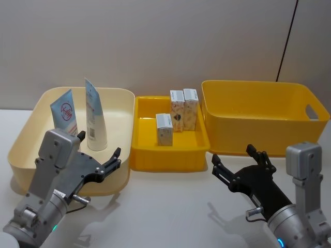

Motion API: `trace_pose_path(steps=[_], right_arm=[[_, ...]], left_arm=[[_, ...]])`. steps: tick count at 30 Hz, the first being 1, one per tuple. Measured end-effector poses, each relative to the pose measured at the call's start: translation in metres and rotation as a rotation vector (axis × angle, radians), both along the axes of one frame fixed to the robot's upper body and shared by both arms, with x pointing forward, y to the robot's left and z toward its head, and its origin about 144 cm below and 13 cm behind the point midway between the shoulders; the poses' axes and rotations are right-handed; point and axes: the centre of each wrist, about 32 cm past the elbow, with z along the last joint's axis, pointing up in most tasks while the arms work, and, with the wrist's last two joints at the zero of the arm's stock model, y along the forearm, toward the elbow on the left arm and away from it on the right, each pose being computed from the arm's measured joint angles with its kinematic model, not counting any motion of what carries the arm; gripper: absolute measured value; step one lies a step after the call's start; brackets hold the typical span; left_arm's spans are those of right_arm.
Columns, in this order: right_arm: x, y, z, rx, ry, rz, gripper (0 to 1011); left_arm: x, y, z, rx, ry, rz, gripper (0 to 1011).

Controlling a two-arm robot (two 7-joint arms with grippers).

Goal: Bimanual collaborative sorting of washing and personal care products

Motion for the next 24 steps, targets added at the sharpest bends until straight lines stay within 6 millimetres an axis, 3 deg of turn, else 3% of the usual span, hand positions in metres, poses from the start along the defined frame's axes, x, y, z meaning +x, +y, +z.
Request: trace_pose_path(steps=[24], right_arm=[[0.0000, 0.0000, 0.0000, 0.000, 0.000, 0.000, 1001]], left_arm=[[0.0000, 0.0000, 0.0000, 0.000, 0.000, 0.000, 1000]])
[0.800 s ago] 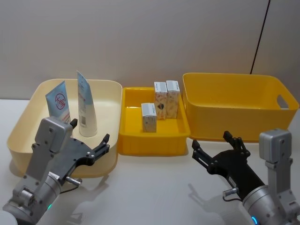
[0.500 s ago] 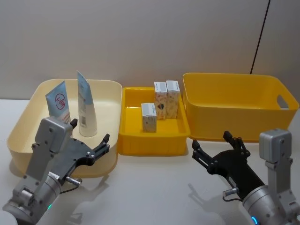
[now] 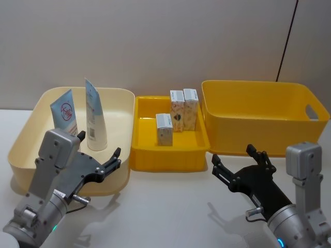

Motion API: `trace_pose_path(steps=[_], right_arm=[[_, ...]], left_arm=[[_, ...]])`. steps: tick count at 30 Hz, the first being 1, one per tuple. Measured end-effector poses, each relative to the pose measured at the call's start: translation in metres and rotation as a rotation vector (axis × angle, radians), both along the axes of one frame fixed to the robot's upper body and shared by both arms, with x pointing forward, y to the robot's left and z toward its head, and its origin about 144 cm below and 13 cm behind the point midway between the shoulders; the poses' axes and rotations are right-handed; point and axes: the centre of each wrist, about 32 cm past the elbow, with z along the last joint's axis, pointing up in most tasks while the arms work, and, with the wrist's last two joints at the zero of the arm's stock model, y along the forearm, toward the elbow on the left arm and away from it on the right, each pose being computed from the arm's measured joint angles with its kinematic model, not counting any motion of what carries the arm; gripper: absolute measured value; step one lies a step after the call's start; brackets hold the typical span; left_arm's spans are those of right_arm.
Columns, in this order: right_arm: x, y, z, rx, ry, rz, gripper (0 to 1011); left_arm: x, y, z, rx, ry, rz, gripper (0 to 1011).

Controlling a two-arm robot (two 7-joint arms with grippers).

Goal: Bimanual collaborative sorting of washing and personal care products

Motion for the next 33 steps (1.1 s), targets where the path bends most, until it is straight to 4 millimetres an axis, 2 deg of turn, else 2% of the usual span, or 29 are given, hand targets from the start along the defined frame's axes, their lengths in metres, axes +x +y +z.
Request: trace_pose_path(steps=[33], right_arm=[[0.0000, 0.0000, 0.0000, 0.000, 0.000, 0.000, 1001]], left_arm=[[0.0000, 0.0000, 0.0000, 0.000, 0.000, 0.000, 1000]])
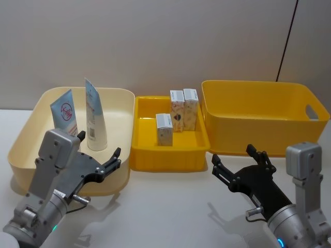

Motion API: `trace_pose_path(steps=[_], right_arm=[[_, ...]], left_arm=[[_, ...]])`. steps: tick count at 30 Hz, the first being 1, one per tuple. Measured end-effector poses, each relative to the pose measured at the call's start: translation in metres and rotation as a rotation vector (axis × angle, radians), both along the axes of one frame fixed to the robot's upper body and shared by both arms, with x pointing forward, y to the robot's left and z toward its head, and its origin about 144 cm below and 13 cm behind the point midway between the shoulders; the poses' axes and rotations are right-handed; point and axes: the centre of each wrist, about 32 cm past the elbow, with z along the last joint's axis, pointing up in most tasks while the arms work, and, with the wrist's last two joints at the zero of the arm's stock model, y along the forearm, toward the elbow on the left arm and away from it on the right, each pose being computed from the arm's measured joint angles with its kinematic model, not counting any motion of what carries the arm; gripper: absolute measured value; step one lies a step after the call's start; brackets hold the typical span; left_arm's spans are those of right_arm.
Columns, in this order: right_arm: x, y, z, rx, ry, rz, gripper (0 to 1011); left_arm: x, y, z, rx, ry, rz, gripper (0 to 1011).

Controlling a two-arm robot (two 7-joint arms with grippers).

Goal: Bimanual collaborative sorting of washing and personal care products

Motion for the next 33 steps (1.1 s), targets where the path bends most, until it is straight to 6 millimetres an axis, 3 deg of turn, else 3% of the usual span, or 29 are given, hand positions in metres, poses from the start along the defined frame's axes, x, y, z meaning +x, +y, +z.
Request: trace_pose_path(steps=[11, 33], right_arm=[[0.000, 0.000, 0.000, 0.000, 0.000, 0.000, 1001], [0.000, 0.000, 0.000, 0.000, 0.000, 0.000, 1001]], left_arm=[[0.002, 0.003, 0.001, 0.001, -0.005, 0.002, 1000], [0.022, 0.028, 0.017, -0.048, -0.067, 0.023, 1001]])
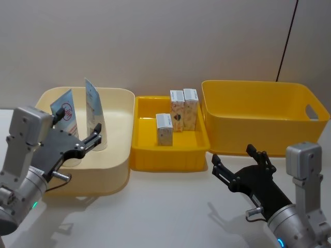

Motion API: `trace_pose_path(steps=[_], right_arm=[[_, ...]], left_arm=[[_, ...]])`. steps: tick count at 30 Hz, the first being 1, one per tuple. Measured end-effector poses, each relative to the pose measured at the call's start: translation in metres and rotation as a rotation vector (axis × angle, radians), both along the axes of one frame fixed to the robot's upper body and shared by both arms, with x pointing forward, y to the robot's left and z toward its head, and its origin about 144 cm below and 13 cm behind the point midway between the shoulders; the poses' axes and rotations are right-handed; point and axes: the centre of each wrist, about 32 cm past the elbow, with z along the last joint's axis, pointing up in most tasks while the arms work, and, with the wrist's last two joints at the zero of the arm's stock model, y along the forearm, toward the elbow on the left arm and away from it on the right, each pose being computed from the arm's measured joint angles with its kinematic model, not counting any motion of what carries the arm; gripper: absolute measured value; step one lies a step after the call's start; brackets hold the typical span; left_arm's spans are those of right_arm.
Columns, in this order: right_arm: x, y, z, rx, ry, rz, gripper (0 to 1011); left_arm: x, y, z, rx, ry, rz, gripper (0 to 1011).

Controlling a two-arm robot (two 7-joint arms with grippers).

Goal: Bimanual collaborative sorting of washing and personal care products

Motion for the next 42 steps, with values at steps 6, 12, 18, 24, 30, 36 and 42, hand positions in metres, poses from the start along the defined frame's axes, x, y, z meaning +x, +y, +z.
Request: trace_pose_path(steps=[6, 12, 18, 24, 30, 36, 42], right_arm=[[0.000, 0.000, 0.000, 0.000, 0.000, 0.000, 1001], [0.000, 0.000, 0.000, 0.000, 0.000, 0.000, 1001], [0.000, 0.000, 0.000, 0.000, 0.000, 0.000, 1001], [0.000, 0.000, 0.000, 0.000, 0.000, 0.000, 1001], [0.000, 0.000, 0.000, 0.000, 0.000, 0.000, 1001], [0.003, 0.000, 0.002, -0.006, -0.003, 0.004, 1001], [0.018, 0.001, 0.007, -0.030, 0.005, 0.019, 1001]], left_arm=[[0.000, 0.003, -0.002, -0.042, 0.003, 0.034, 1000], [0.001, 0.006, -0.007, -0.103, 0.007, 0.068, 1000], [0.003, 0.011, -0.011, -0.155, 0.009, 0.100, 1001], [0.007, 0.016, -0.013, -0.181, 0.011, 0.110, 1000], [0.012, 0.021, -0.010, -0.180, 0.010, 0.097, 1000], [0.015, 0.025, -0.006, -0.171, 0.013, 0.085, 1000], [0.018, 0.027, -0.004, -0.166, 0.016, 0.077, 1000]])
